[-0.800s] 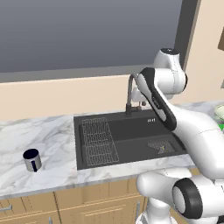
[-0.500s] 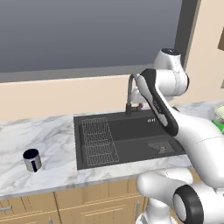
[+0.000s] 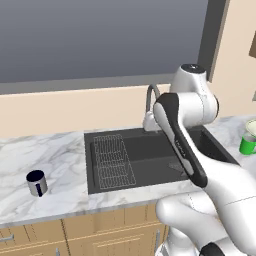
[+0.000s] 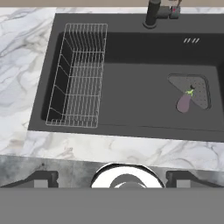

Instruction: Clear the mugs and bowl far away from the sink.

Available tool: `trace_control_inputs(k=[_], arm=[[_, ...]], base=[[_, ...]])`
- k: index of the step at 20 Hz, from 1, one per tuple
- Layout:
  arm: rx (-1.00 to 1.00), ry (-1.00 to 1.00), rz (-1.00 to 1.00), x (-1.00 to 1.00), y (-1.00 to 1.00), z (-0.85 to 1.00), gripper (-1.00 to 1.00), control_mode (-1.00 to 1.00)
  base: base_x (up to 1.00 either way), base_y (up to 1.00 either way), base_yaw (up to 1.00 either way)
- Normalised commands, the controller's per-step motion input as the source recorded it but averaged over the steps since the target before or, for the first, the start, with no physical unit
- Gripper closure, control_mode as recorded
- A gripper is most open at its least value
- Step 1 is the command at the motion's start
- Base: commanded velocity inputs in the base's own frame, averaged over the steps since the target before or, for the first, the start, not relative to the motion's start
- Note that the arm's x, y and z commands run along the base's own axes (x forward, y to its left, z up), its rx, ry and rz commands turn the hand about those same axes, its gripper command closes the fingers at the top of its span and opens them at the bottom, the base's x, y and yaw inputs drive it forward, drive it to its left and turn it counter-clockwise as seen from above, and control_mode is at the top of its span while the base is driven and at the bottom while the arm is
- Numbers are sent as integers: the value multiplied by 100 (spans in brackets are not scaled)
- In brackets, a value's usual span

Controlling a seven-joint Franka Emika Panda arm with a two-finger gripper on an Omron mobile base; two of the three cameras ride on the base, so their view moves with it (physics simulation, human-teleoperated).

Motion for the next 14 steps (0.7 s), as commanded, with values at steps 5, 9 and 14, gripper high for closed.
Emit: trace_control_inputs(k=[5,9,14], arm=[[0,0,0,-35,46,-1,-100,-100],[0,0,0,-46,55,-7,-100,-100],[0,0,0,-43,69,-15,-100,-100]], base=[[0,0,0],[0,0,0],[0,0,0]])
